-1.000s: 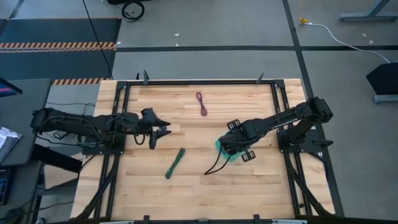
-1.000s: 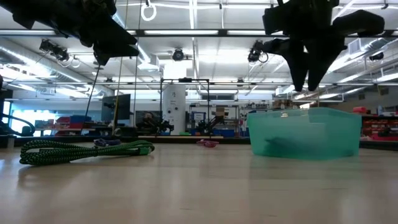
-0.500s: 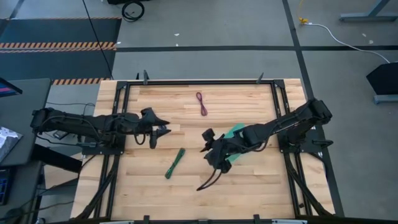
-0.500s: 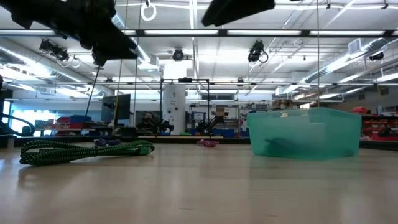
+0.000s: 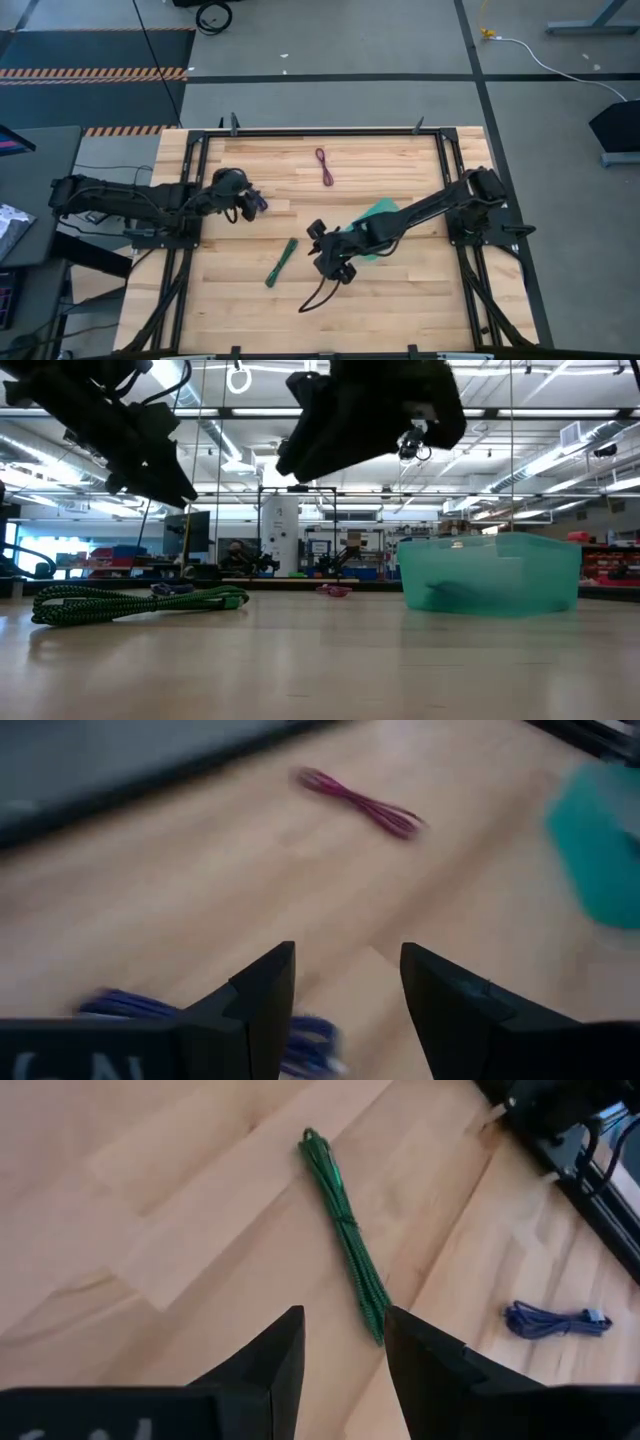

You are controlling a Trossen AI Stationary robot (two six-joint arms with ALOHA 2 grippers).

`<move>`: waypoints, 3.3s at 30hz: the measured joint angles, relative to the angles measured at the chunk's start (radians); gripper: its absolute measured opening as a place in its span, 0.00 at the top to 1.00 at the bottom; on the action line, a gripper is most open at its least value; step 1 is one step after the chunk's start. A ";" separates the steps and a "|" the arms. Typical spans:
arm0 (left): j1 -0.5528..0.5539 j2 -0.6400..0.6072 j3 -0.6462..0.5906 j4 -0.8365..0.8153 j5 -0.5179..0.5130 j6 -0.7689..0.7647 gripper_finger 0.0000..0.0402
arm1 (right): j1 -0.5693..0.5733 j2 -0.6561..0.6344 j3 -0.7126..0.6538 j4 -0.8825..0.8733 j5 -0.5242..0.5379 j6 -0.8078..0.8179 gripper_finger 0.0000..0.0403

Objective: Pick and place USB-C Cables
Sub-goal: Put the green charger cable into the green bin

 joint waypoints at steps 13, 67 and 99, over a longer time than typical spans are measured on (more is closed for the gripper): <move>-0.224 0.085 0.000 0.219 0.372 -0.081 0.53 | -0.033 -0.069 0.000 -0.077 0.255 0.009 0.64; -0.302 1.028 0.844 -0.223 0.252 0.019 0.95 | 0.226 -0.691 0.000 -1.018 0.352 1.075 0.64; -0.531 0.795 0.565 0.887 -0.013 0.601 0.95 | 0.242 -0.687 -0.549 0.405 0.233 0.668 0.64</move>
